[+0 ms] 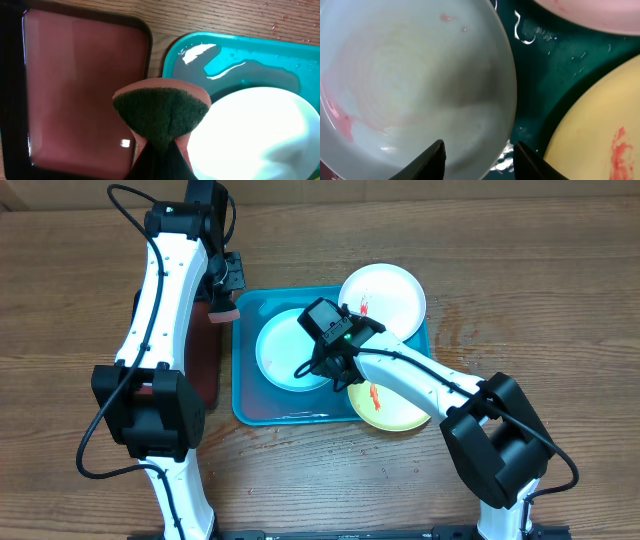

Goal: Clean dirty plates on tray and stack at the side

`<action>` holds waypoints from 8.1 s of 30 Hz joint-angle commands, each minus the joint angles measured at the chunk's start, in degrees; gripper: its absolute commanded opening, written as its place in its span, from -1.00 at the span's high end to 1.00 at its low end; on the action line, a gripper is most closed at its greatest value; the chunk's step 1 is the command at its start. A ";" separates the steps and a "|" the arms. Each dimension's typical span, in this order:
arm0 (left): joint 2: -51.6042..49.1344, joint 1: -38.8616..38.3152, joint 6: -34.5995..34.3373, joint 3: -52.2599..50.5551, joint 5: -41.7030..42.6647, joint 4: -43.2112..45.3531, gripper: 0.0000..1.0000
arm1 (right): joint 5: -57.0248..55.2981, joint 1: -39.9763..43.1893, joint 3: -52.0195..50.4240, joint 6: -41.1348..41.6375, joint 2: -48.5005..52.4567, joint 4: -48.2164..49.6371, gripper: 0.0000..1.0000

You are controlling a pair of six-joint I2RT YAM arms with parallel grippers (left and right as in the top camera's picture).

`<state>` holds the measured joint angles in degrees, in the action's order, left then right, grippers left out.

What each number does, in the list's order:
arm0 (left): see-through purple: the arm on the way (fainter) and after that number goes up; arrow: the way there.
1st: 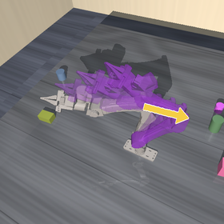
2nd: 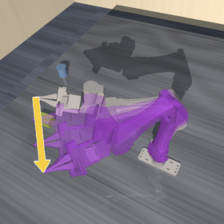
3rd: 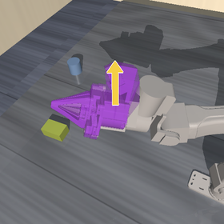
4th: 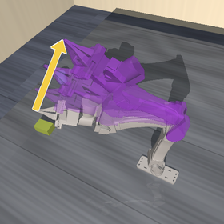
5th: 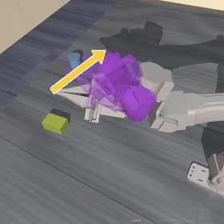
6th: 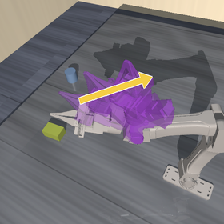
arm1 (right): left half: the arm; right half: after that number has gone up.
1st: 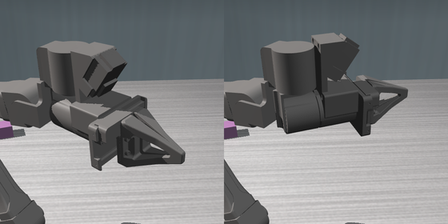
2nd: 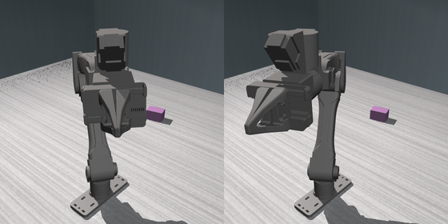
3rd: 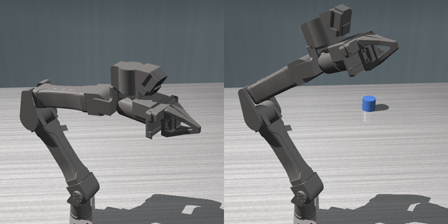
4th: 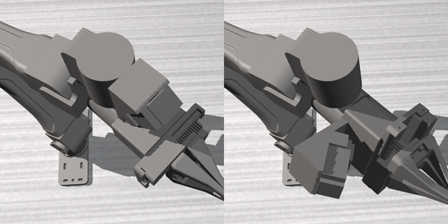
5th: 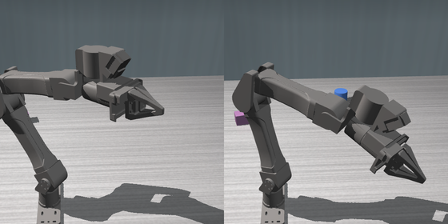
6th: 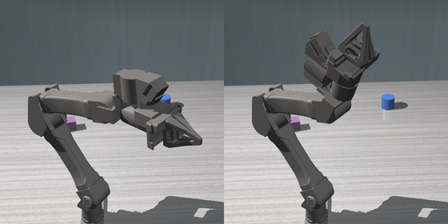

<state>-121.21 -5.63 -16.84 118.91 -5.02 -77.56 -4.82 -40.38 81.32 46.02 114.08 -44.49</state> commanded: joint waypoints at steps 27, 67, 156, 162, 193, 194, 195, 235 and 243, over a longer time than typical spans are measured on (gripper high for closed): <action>0.57 -0.39 -1.18 1.20 -0.26 0.68 0.92 | 10.29 10.03 2.67 -20.39 4.68 11.47 0.41; 0.57 -0.39 -1.20 1.20 0.17 1.18 0.91 | 10.19 9.81 2.54 -12.79 5.75 11.98 0.66; 1.07 -5.95 5.40 -0.52 3.13 5.38 0.91 | 11.28 8.09 1.18 -4.50 5.75 5.01 0.62; 0.59 -4.44 5.46 -2.36 3.13 5.84 0.92 | 10.93 7.74 1.14 -4.07 7.32 7.93 0.49; 0.55 -3.72 4.35 -3.06 2.08 5.99 0.91 | -22.12 2.23 12.15 -10.75 -8.81 -13.60 0.93; 0.55 -3.72 4.35 -3.06 2.10 5.99 0.92 | -24.55 1.60 12.15 -10.75 -9.46 -14.12 0.93; 0.55 -3.72 4.35 -3.06 2.10 5.99 0.91 | -26.36 1.20 12.15 -10.73 -9.92 -14.47 0.93; 0.55 -3.72 4.35 -3.06 2.12 5.31 0.91 | -84.67 -19.34 12.13 -10.49 -11.98 -18.71 0.92; 0.55 -3.72 4.35 -3.06 2.12 5.31 0.91 | -72.63 -18.69 12.11 -10.49 -11.98 -19.82 0.93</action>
<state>-121.08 -9.96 -11.70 116.11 -2.98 -72.25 -83.31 -59.35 91.88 34.76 104.36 -64.16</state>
